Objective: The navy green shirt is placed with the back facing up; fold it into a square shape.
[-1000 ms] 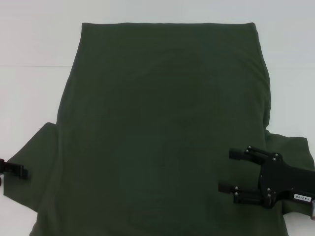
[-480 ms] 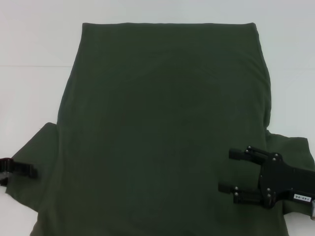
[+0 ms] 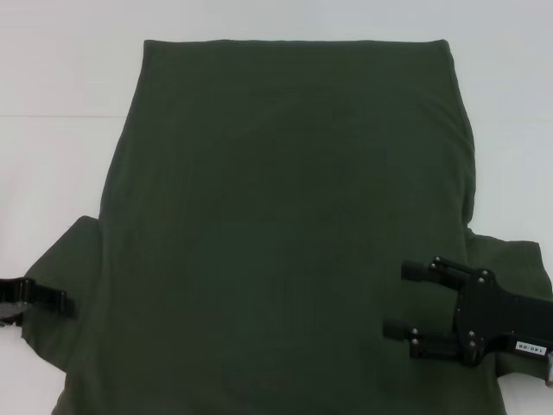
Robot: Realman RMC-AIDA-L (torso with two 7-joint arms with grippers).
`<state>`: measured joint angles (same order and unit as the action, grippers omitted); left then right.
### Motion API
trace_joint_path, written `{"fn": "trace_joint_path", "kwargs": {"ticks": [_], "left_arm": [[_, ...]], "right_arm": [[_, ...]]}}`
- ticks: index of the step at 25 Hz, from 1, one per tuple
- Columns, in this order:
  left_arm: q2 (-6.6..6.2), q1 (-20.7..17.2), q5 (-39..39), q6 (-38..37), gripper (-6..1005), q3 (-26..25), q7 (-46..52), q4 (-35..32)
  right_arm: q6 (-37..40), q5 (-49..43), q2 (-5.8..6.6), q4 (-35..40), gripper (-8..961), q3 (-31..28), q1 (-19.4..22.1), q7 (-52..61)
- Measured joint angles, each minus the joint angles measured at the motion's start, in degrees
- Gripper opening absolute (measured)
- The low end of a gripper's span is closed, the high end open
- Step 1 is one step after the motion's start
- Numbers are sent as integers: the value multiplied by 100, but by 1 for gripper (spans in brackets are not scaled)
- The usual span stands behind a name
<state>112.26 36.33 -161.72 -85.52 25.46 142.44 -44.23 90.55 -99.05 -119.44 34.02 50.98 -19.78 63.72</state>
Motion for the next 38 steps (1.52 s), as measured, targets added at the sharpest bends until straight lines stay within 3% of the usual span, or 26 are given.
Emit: {"fn": "trace_joint_path", "kwargs": {"ticks": [7, 23, 38], "left_arm": [[-2, -22, -2, 124, 726, -22, 80, -35], [-19, -10, 12, 150, 49, -15, 81, -71], [-141, -283, 71, 117, 3, -628, 66, -571]], "right_arm": [[50, 0, 0, 0, 916, -6, -15, 1], [145, 13, 0, 0, 915, -41, -52, 8], [147, 59, 0, 18, 915, -53, -60, 9]]}}
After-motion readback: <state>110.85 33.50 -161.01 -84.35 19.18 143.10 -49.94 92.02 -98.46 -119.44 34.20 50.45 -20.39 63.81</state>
